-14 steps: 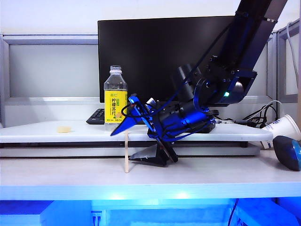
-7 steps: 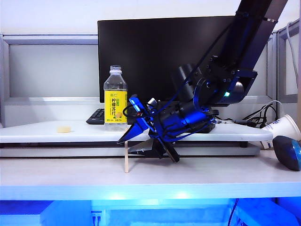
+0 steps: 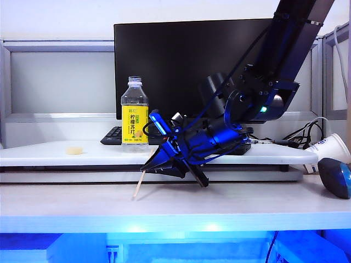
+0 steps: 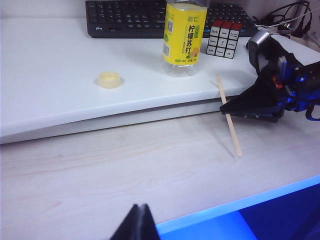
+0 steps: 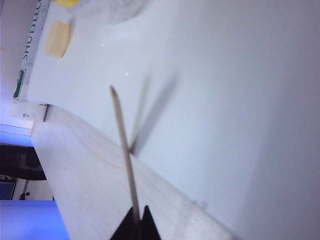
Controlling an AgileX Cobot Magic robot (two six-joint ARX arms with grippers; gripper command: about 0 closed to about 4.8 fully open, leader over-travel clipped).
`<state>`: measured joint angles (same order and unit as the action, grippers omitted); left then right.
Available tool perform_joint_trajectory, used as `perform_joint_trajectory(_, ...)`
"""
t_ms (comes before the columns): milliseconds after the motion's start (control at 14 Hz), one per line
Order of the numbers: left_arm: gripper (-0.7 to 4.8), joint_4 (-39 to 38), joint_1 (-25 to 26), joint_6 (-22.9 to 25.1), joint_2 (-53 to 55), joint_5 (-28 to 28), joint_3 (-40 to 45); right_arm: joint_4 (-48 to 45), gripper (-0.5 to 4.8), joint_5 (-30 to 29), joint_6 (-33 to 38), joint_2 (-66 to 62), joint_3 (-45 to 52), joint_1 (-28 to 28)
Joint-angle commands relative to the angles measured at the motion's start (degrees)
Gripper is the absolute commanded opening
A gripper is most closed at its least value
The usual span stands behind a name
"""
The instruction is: Grab a stick from the table and stick it in a plastic bottle.
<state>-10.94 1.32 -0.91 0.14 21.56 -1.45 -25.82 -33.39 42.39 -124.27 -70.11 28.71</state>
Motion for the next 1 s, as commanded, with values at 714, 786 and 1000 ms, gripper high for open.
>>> perform_joint_trajectory(714, -0.05, -0.35, 0.02, 1.55, 0.04, 0.33, -0.09, -6.23, -0.09, -0.7, -5.46, 14.05, -0.15, -0.76)
perform_joint_trajectory(786, -0.04, -0.35, 0.02, 1.55, 0.04, 0.33, -0.09, -6.21, -0.09, 0.37, -6.62, 15.67, -0.22, -0.79)
perform_joint_trajectory(1000, -0.05, -0.35, 0.02, 1.55, 0.04, 0.33, -0.09, -6.05, -0.09, 0.7, -6.93, 16.72, -4.15, -0.79)
